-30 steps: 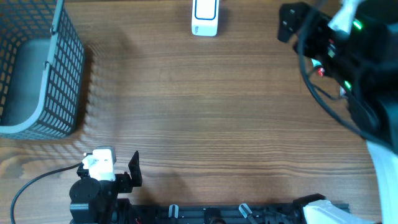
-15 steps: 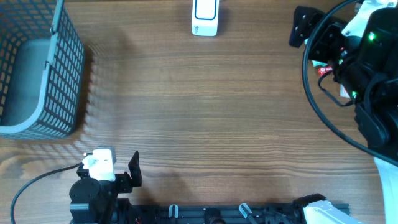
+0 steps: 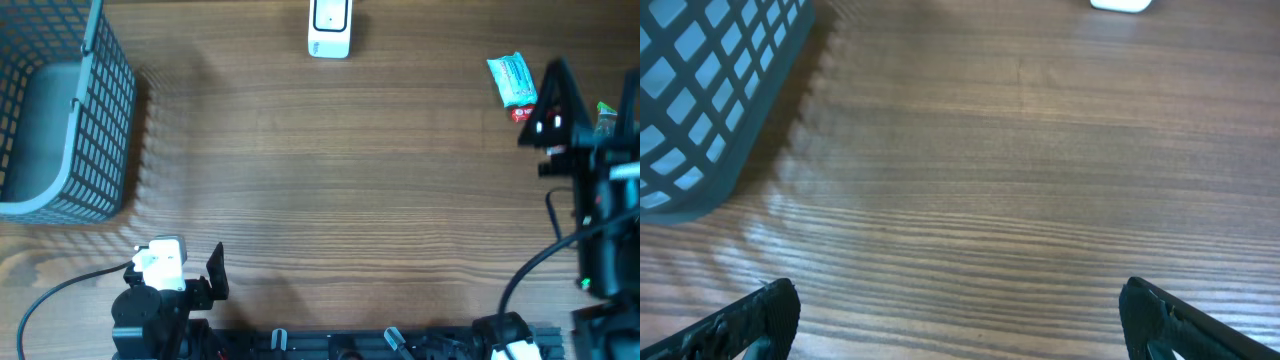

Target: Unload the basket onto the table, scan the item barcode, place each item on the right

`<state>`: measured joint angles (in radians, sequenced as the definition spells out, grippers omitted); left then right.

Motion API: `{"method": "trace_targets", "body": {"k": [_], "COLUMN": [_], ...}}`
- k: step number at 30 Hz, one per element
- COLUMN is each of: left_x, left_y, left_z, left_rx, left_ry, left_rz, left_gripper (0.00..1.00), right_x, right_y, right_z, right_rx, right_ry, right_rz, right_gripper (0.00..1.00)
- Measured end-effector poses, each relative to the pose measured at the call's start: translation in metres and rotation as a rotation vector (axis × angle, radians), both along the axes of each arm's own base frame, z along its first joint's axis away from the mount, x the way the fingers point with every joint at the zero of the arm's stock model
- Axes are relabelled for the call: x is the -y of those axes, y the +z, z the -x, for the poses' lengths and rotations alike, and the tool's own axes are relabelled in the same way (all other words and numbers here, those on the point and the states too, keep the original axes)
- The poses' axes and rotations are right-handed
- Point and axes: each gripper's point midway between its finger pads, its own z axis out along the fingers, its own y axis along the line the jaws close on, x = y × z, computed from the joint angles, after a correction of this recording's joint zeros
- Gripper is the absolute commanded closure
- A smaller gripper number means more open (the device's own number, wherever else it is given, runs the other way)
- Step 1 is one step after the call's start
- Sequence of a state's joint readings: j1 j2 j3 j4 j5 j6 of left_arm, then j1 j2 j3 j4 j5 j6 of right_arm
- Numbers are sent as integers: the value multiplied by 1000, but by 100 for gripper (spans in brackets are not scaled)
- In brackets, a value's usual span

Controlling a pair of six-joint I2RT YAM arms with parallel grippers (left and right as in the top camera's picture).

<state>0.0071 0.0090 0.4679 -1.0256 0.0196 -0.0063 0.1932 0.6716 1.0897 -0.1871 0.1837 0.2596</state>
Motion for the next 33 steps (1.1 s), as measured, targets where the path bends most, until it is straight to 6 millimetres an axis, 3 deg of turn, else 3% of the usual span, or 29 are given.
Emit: {"method": "trace_targets", "body": {"k": [7,13,18,27,33], "left_x": [0,0,0,0,0], "left_y": [0,0,0,0,0], "left_z": [0,0,0,0,0], "left_rx": [0,0,0,0,0], "left_ry": [0,0,0,0,0], "left_rz": [0,0,0,0,0], "left_gripper": [0,0,0,0,0], "right_x": [16,30,40,43,43], "right_y": [-74,-121,-150,-194,-239], "right_z": [17,41,47,31,16], "right_rx": [75,168,185,108,36], "right_ry": [-52,-83,-117,-133,-141], "right_rz": [-14,-76,-115,-124,-121], "right_gripper": [0,0,0,0,0]}}
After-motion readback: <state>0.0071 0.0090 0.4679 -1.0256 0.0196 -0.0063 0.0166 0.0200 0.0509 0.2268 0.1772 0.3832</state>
